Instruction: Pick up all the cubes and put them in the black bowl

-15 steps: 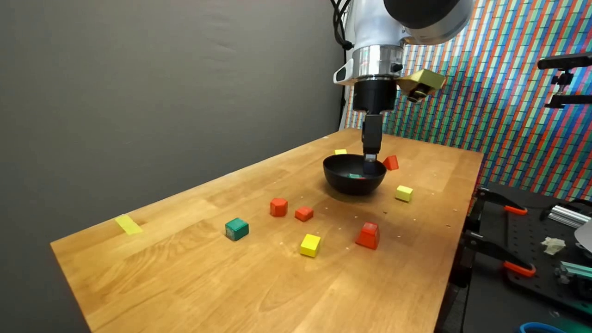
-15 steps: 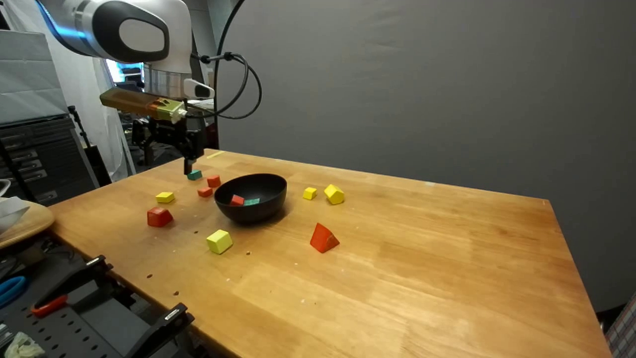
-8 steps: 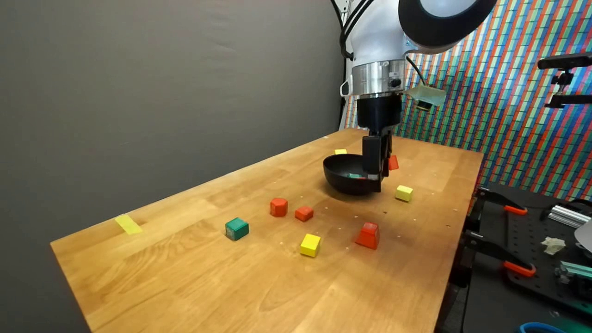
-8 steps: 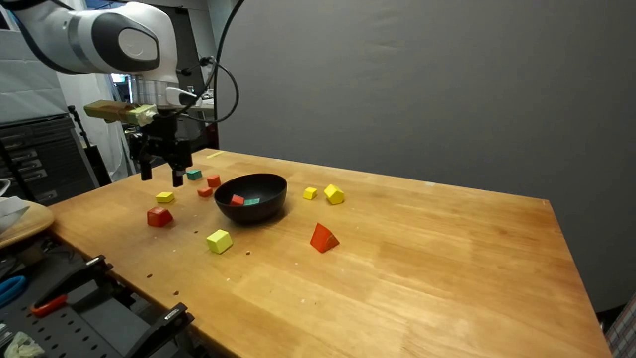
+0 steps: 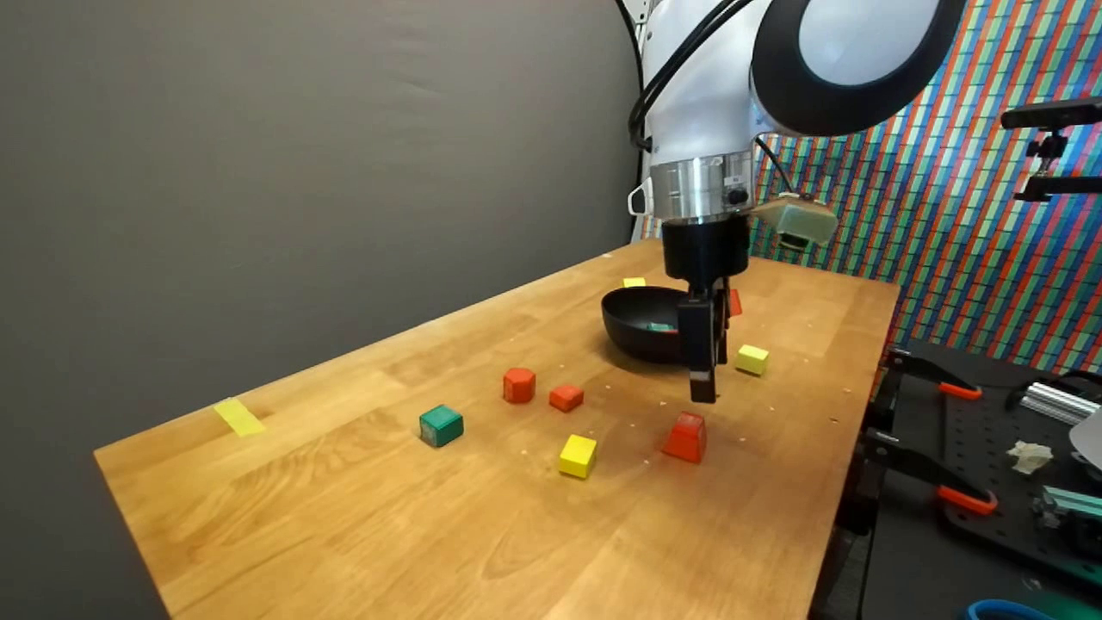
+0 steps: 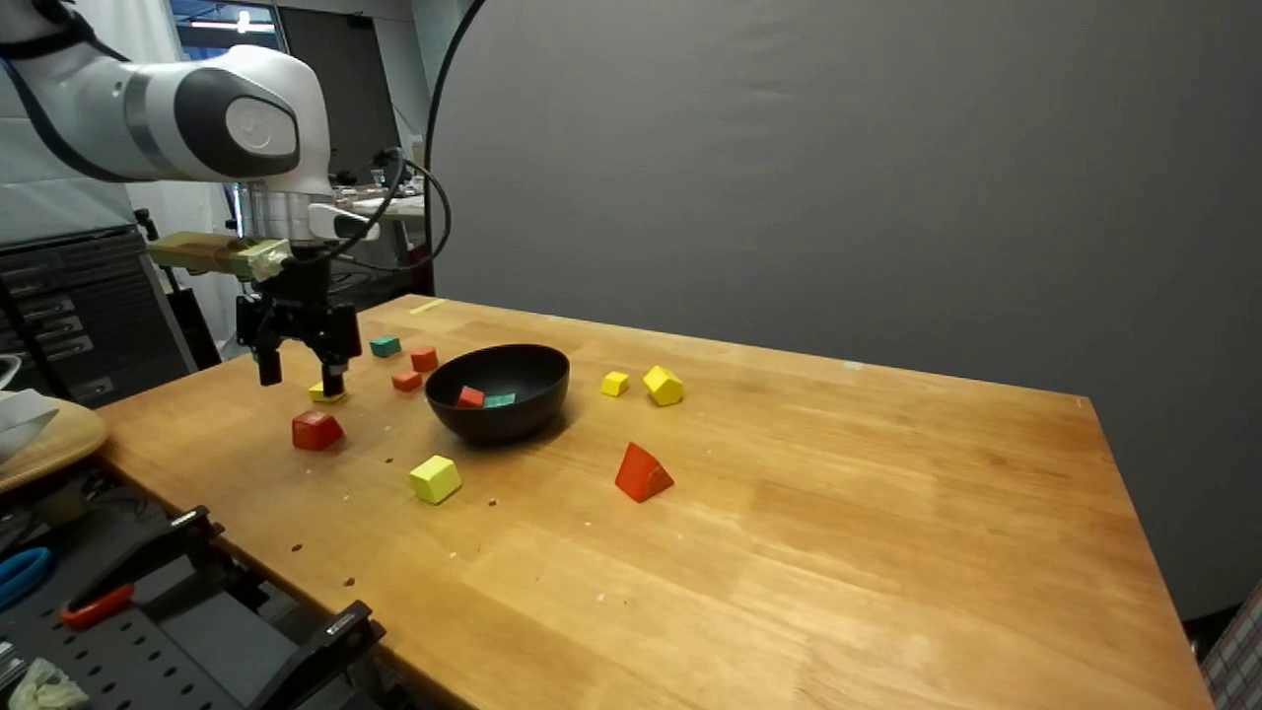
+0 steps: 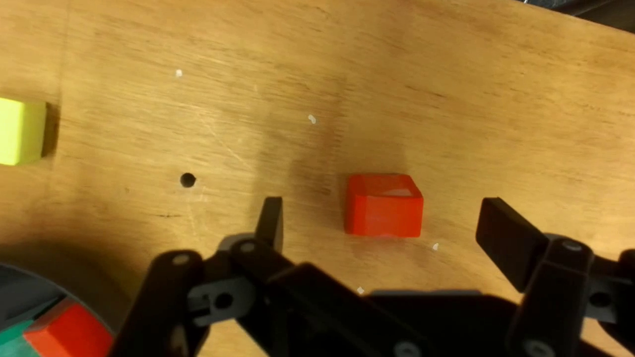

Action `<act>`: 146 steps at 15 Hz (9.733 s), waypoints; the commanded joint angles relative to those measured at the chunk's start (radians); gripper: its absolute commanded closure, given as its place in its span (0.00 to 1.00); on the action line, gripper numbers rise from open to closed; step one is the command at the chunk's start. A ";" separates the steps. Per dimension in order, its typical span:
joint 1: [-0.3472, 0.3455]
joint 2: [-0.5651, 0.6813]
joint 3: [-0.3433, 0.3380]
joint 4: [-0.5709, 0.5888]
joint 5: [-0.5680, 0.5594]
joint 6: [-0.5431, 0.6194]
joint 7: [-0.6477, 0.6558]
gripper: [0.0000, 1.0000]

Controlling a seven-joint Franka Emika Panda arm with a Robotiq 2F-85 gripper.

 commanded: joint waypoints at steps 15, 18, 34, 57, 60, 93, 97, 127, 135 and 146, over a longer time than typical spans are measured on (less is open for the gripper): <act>0.011 0.184 0.011 0.010 -0.027 0.240 -0.028 0.58; 0.012 0.161 0.006 0.003 -0.034 0.234 -0.022 0.79; -0.225 -0.143 -0.163 -0.075 -0.319 0.308 0.103 0.79; -0.076 0.271 0.012 0.387 -0.098 0.279 -0.186 0.00; -0.071 0.378 0.011 0.482 -0.107 0.234 -0.208 0.00; -0.117 -0.119 -0.227 -0.004 -0.356 0.124 0.154 0.81; -0.124 -0.107 -0.215 -0.032 -0.360 0.179 0.187 0.31; 0.045 0.458 0.045 0.670 -0.075 0.095 -0.173 0.00; 0.115 0.657 -0.005 0.907 -0.102 0.032 -0.115 0.25; 0.121 0.589 -0.047 0.909 -0.129 -0.023 -0.104 0.84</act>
